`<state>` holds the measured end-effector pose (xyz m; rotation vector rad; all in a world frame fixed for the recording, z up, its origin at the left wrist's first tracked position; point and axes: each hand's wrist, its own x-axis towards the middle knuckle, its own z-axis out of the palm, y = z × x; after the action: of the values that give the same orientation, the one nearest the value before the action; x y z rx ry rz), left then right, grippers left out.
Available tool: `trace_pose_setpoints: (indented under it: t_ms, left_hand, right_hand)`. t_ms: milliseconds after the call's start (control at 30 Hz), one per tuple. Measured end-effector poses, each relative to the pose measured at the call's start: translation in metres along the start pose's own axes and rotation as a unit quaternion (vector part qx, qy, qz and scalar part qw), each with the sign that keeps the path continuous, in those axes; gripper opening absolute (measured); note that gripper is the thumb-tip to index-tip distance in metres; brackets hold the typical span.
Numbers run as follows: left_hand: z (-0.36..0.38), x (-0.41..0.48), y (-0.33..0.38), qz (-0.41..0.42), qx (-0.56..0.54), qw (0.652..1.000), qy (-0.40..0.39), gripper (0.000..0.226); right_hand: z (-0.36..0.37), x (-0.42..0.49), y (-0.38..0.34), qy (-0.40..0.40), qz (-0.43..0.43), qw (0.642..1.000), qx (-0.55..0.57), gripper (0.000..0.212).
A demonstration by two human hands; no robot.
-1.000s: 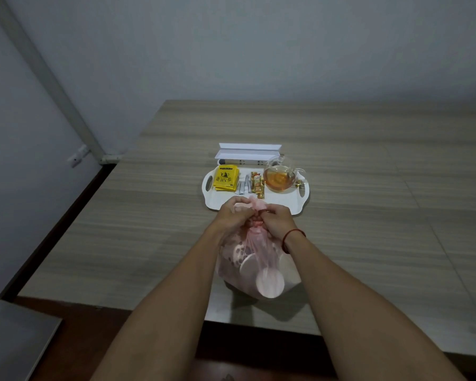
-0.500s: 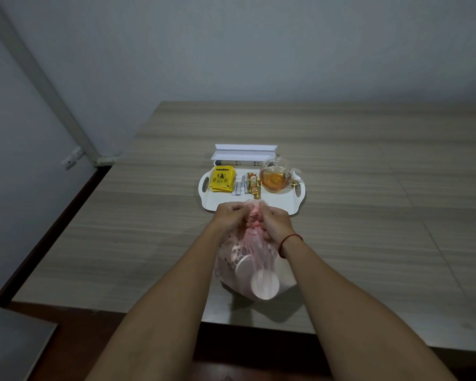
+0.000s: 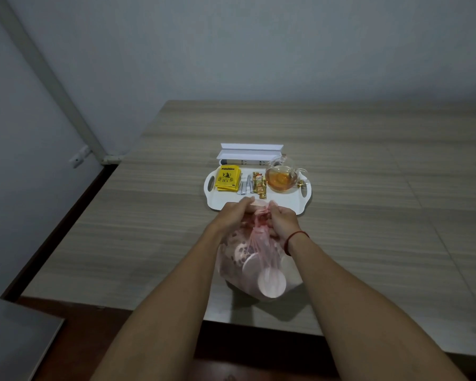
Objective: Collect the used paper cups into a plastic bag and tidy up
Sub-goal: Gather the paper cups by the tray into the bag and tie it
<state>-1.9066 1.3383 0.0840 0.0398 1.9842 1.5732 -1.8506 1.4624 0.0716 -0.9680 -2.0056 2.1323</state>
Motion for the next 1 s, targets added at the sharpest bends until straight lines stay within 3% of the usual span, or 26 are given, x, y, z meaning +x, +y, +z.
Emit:
trace_pose_setpoints:
  t_ms: [100,233,367,567,667,833,900,1000]
  left_hand:
    - [0.001,-0.004,0.000,0.035,0.011,0.999,-0.017,0.022]
    - [0.003,-0.006,0.000,0.066,-0.005,0.998,0.013,0.024]
    - [0.008,0.001,0.006,0.087,0.081,0.989,0.084,0.036]
    - [0.024,0.006,0.012,0.117,0.210,0.953,0.187,0.031]
    - [0.031,0.002,0.007,0.128,0.258,0.933,0.217,0.014]
    - [0.041,-0.002,-0.008,0.157,0.411,0.876,0.197,0.026]
    - [0.041,-0.003,-0.005,0.146,0.395,0.890,0.175,0.023]
    - [0.033,-0.001,0.003,0.124,0.238,0.954,0.135,0.024]
  right_hand:
    - [-0.004,-0.003,-0.003,-0.012,0.004,1.000,0.003,0.041]
    - [-0.004,-0.008,-0.006,-0.036,0.006,0.999,0.036,0.038]
    - [-0.005,-0.005,-0.003,-0.054,-0.001,0.998,0.030,0.038]
    - [-0.003,-0.002,0.006,-0.011,-0.015,1.000,0.009,0.038]
    - [-0.003,-0.003,0.008,0.001,-0.026,1.000,-0.006,0.038]
    - [-0.002,-0.008,0.006,-0.008,-0.055,0.998,-0.003,0.037]
    - [0.001,-0.007,0.005,-0.006,-0.067,0.998,0.001,0.039]
    - [0.001,-0.007,0.003,0.008,-0.069,0.998,0.006,0.033]
